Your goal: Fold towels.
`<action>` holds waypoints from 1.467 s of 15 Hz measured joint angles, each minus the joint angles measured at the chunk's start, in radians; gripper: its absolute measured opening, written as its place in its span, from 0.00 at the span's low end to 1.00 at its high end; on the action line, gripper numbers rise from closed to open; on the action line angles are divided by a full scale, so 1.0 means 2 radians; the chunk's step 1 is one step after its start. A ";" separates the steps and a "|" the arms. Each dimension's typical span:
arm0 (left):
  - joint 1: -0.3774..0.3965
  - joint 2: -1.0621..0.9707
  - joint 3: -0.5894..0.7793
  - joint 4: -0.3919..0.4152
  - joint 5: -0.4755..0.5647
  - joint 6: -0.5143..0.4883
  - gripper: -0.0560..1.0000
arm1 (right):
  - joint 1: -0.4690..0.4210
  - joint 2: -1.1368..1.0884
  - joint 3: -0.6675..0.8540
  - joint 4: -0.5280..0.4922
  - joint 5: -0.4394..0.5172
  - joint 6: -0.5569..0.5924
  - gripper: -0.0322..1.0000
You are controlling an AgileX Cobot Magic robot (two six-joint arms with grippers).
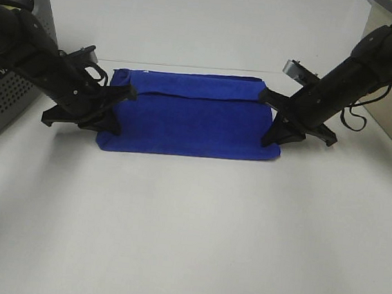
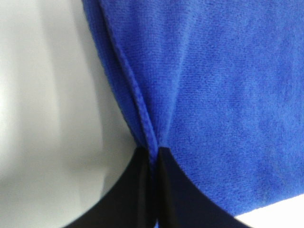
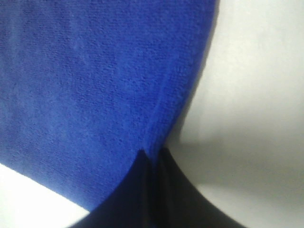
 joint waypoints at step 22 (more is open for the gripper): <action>-0.029 -0.074 -0.009 0.009 -0.076 -0.020 0.08 | 0.003 -0.054 -0.041 -0.007 -0.007 0.002 0.03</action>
